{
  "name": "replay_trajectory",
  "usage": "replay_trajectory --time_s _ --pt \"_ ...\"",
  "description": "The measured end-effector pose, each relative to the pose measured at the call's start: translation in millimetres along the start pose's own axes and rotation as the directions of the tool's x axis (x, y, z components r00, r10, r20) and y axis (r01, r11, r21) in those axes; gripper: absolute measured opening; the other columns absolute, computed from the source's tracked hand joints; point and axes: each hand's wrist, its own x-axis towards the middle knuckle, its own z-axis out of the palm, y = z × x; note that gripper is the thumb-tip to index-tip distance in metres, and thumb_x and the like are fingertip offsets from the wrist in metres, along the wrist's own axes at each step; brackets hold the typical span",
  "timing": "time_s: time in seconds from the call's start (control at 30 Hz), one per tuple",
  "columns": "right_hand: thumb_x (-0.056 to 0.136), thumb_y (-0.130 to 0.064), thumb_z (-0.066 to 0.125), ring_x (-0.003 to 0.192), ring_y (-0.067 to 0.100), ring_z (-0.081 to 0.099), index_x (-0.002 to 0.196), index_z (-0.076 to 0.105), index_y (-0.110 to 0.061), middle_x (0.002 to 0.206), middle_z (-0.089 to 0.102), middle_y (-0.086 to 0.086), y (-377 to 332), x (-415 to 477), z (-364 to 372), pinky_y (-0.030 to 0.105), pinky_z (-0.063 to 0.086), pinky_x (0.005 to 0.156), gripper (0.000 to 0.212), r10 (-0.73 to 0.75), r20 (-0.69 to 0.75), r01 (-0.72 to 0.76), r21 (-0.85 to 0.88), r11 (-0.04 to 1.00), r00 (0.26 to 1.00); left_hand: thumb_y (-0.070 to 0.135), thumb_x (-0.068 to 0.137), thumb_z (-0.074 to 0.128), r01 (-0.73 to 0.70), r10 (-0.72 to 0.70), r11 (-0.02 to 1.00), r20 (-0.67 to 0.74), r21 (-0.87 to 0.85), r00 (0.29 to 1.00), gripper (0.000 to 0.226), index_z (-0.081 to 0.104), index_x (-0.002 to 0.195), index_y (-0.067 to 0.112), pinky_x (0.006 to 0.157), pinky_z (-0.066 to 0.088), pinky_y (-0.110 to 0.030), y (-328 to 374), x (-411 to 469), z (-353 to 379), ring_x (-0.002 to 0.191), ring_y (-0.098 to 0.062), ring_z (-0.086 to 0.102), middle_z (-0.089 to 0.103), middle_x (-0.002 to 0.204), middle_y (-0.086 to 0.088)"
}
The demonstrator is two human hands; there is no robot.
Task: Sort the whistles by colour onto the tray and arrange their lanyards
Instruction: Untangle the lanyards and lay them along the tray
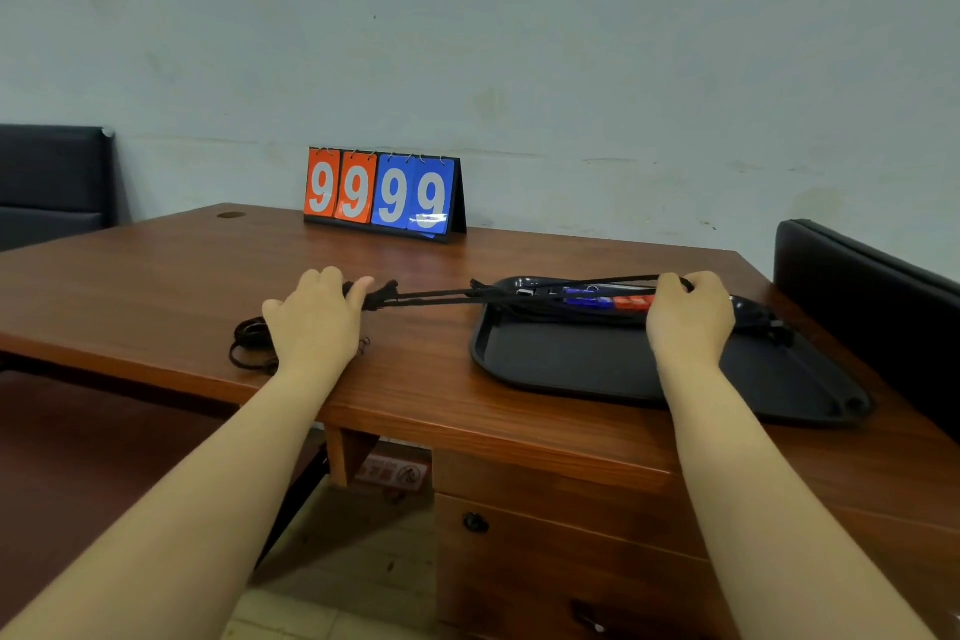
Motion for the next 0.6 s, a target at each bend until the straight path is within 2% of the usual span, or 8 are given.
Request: replay_trajectory --time_s 0.1,0.2,0.27,0.33,0.4,0.47,0.5,0.6 --pt "0.095 -0.017 0.045 0.061 0.012 0.045 0.091 0.052 -0.01 0.071 0.047 -0.002 0.8 2.4 -2.0 0.026 0.039 0.054 0.011 0.04 -0.025 -0.039 0.05 0.998 0.999 0.047 0.092 0.051 0.063 -0.064 0.998 -0.023 -0.027 0.998 0.04 0.05 0.105 0.009 0.069 0.035 -0.036 -0.8 -2.7 -2.7 0.067 -0.019 0.043 0.051 0.104 -0.012" --pt "0.095 -0.021 0.046 0.057 0.011 0.04 0.074 0.047 -0.013 0.066 0.043 -0.001 0.7 2.9 -3.9 0.026 0.036 0.053 0.023 0.055 -0.023 -0.053 0.075 0.996 0.998 0.046 0.09 0.055 0.075 -0.077 0.994 -0.026 -0.082 0.997 0.04 0.047 0.102 0.008 0.069 0.035 -0.035 -1.0 -2.9 -4.7 0.069 -0.019 0.043 0.047 0.105 -0.012" --pt "0.096 -0.025 0.048 0.054 0.011 0.037 0.064 0.041 -0.016 0.062 0.04 0.0 0.3 2.2 -4.5 0.026 0.034 0.052 0.034 0.052 -0.026 -0.049 0.098 0.994 0.998 0.047 0.088 0.055 -0.052 0.054 0.989 0.009 -0.136 0.998 0.035 0.05 0.094 0.013 0.073 0.032 -0.034 -2.5 -1.6 -4.2 0.075 -0.019 0.046 0.045 0.098 -0.004" --pt "0.097 -0.03 0.048 0.053 0.012 0.035 0.061 0.039 -0.015 0.059 0.038 0.0 0.1 2.4 -4.6 0.027 0.033 0.053 0.04 0.057 -0.037 -0.052 0.122 0.991 0.998 0.047 0.084 0.056 -0.201 0.221 0.963 0.094 -0.182 0.971 0.029 0.052 0.083 0.018 0.076 0.027 -0.034 -4.9 -1.2 -3.4 0.077 -0.018 0.049 0.048 0.089 0.003" --pt "0.097 -0.032 0.047 0.052 0.012 0.033 0.062 0.04 -0.012 0.059 0.036 0.001 0.0 2.8 -4.2 0.028 0.032 0.053 0.041 0.059 -0.057 -0.052 0.123 0.991 0.997 0.049 0.079 0.047 -0.23 0.287 0.942 0.228 -0.246 0.931 0.028 0.052 0.077 0.021 0.078 0.025 -0.035 -5.6 -1.3 -5.9 0.076 -0.017 0.051 0.054 0.077 0.005" --pt "0.097 -0.03 0.047 0.053 0.013 0.032 0.066 0.041 -0.01 0.058 0.034 0.002 0.4 3.4 -4.0 0.031 0.031 0.054 0.037 0.066 -0.085 -0.053 0.139 0.989 0.994 0.051 0.083 0.042 -0.203 0.28 0.947 0.33 -0.247 0.902 0.032 0.053 0.075 0.022 0.085 0.027 -0.038 -3.9 -1.7 -7.1 0.075 -0.016 0.052 0.056 0.072 0.007" --pt "0.096 -0.027 0.048 0.053 0.014 0.031 0.067 0.042 -0.01 0.058 0.034 0.002 0.7 3.8 -4.1 0.032 0.031 0.055 0.035 0.073 -0.099 -0.056 0.157 0.986 0.992 0.051 0.088 0.043 -0.193 0.258 0.957 0.335 -0.214 0.906 0.033 0.054 0.077 0.022 0.089 0.029 -0.039 -2.3 -1.8 -6.2 0.075 -0.015 0.053 0.057 0.07 0.007" --pt "0.095 -0.019 0.049 0.054 0.013 0.033 0.064 0.041 -0.01 0.059 0.036 0.002 2.0 5.7 -5.2 0.032 0.033 0.056 0.033 0.095 -0.125 -0.07 0.191 0.979 0.988 0.055 0.093 0.038 -0.068 0.072 0.997 0.212 -0.025 0.975 0.04 0.047 0.085 0.017 0.088 0.035 -0.04 1.9 -1.4 -4.2 0.065 -0.017 0.053 0.054 0.064 0.004"
